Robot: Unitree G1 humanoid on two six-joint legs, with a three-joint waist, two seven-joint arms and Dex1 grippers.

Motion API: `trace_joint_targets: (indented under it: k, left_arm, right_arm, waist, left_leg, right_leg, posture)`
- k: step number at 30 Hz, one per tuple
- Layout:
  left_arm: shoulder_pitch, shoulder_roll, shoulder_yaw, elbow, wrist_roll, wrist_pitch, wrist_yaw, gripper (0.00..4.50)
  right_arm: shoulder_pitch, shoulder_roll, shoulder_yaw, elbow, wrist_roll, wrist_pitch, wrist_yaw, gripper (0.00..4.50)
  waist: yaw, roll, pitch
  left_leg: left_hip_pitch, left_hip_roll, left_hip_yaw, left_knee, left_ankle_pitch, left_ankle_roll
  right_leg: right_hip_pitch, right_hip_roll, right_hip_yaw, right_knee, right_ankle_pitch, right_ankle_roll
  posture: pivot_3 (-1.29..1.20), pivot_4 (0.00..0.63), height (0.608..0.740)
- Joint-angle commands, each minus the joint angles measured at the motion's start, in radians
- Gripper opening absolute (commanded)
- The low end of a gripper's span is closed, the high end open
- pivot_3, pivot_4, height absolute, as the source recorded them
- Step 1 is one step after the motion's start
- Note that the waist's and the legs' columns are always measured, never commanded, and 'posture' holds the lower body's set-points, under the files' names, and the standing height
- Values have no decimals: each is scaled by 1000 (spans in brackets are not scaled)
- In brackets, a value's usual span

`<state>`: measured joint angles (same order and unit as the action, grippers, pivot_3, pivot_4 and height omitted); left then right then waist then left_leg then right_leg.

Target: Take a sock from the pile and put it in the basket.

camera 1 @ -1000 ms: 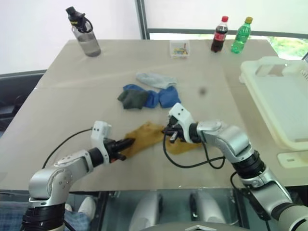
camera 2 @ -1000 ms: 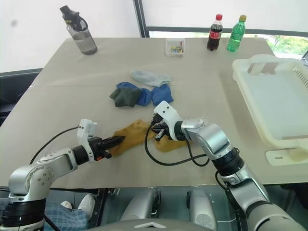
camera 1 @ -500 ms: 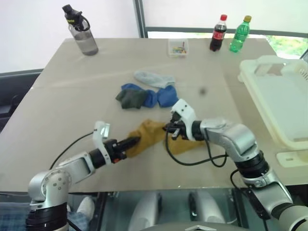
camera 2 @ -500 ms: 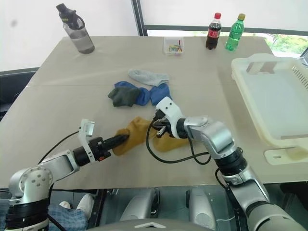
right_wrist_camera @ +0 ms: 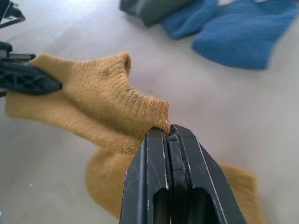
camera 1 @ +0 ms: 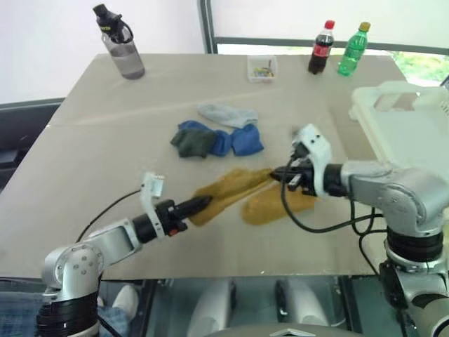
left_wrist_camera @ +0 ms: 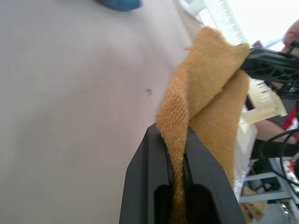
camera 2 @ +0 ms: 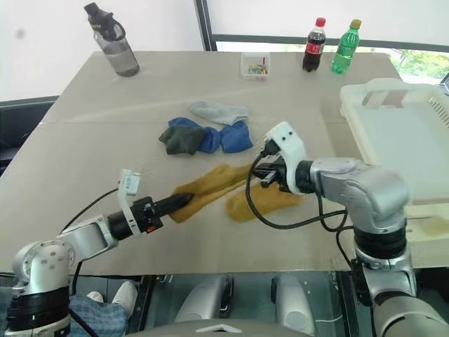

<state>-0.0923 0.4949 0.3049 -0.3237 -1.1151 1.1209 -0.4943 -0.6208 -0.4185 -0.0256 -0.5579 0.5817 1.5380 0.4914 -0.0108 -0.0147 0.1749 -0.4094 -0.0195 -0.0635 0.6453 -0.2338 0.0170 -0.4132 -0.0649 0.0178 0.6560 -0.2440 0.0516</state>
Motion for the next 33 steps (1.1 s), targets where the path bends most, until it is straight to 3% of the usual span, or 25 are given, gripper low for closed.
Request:
trace_joint_targets:
  k: [1, 10, 22, 33]
  left_arm:
    - [-74, -53, -65, 12, 7, -17, 33, 20]
    - [-166, -158, -194, 87, 66, -2, 77, 20]
    - [-143, -155, -193, 68, 20, 54, 48, 20]
    - [-147, -170, -233, 83, 96, -8, 35, 20]
  right_arm:
    - [25, -21, -87, -79, 24, 66, -14, 0]
    - [93, -64, -150, -89, 42, 76, -64, 0]
    - [180, -115, -195, -80, 106, 76, -117, 0]
    - [199, -121, -195, -61, 103, 76, -171, 0]
  waist:
    - [-1, 0, 0]
    - [-4, 0, 0]
    - [-3, 0, 0]
    - [-2, -1, 0]
  left_leg:
    - [0, 0, 0, 0, 0, 0]
    - [-3, -2, -1, 3, 0, 0]
    - [-4, -2, -1, 4, 0, 0]
    - [-4, -2, -1, 4, 0, 0]
  right_leg:
    - [0, 0, 0, 0, 0, 0]
    - [-2, 1, -1, 1, 0, 0]
    - [-2, 1, -1, 2, 0, 1]
    - [-2, 1, -1, 2, 0, 1]
  posture:
    - [0, 150, 740]
    - [0, 150, 740]
    - [0, 150, 740]
    - [0, 150, 740]
